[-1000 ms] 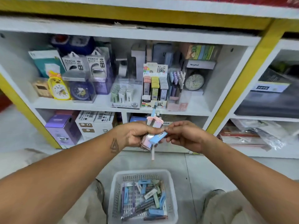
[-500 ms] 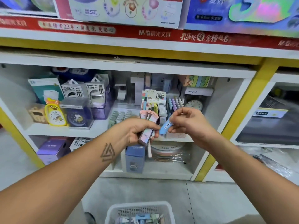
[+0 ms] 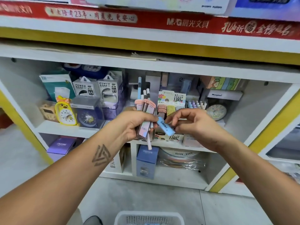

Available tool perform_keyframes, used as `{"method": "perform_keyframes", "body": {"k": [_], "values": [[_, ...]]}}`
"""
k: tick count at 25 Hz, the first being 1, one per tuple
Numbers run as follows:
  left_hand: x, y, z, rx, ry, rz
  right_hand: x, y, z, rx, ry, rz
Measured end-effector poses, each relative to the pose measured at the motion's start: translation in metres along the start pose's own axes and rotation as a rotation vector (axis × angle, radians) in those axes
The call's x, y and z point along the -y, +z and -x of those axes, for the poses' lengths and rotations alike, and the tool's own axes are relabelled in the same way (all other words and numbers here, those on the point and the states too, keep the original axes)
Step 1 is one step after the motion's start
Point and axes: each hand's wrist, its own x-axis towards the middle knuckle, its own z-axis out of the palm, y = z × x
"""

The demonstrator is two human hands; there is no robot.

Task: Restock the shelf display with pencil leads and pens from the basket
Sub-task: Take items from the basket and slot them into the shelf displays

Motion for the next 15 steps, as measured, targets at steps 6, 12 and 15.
{"method": "perform_keyframes", "body": {"k": [6, 12, 15], "values": [[-0.006, -0.014, 0.001, -0.001, 0.053, -0.031, 0.001, 0.024, -0.026, -0.012, 0.087, 0.056], [-0.017, -0.054, -0.012, -0.044, -0.042, 0.007, -0.002, 0.038, -0.055, -0.199, 0.048, 0.22], [-0.019, -0.075, -0.013, -0.045, -0.091, 0.04, -0.012, 0.041, -0.062, -0.265, -0.007, 0.393]]}}
